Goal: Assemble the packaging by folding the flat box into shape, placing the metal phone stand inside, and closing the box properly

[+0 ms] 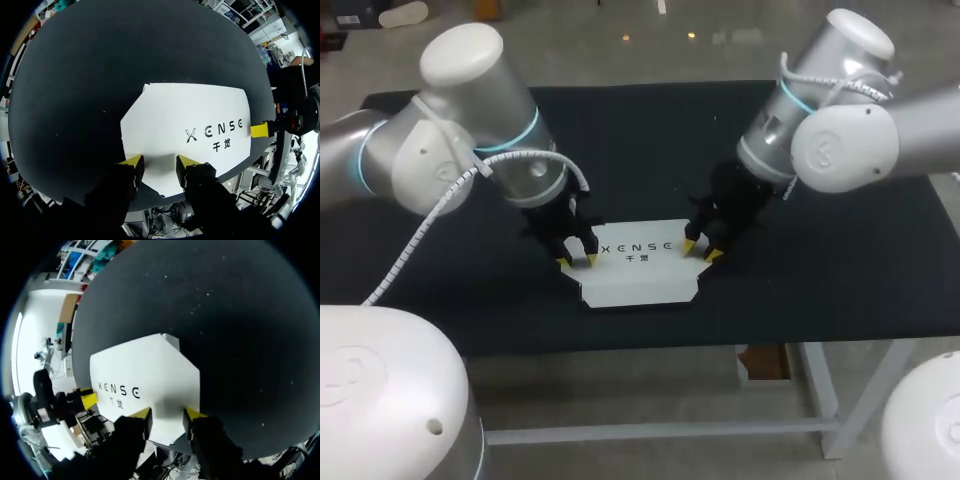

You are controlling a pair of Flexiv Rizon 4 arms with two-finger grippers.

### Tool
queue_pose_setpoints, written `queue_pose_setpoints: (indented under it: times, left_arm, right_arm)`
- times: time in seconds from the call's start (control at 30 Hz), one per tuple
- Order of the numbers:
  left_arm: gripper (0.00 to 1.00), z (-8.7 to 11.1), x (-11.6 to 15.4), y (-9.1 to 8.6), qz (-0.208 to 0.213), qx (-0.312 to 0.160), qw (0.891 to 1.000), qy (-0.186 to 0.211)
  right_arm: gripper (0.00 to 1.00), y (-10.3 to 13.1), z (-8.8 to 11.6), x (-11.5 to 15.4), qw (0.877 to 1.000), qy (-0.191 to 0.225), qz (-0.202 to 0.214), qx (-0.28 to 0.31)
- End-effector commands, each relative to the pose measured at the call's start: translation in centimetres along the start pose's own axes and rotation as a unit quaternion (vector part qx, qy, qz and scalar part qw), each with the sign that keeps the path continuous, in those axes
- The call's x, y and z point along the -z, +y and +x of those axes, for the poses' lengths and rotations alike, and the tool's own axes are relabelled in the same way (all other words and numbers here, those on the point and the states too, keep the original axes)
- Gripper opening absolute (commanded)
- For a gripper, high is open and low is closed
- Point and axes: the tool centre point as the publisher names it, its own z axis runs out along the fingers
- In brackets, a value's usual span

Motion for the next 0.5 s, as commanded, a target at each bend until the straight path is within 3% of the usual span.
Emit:
queue_pose_setpoints:
  times: [0.03, 0.5]
  left_arm:
    - [0.46, -0.1, -0.2, 0.2, 0.003, -0.002, 1.0, 0.005]
    - [0.47, 0.2, -0.7, 0.4, 0.008, -0.014, 0.999, 0.049]
  right_arm:
    - [0.43, -0.1, -0.5, -0.4, 1.0, 0.006, -0.004, -0.002]
    - [0.43, -0.1, -0.3, -1.4, 0.999, 0.051, -0.015, 0.0]
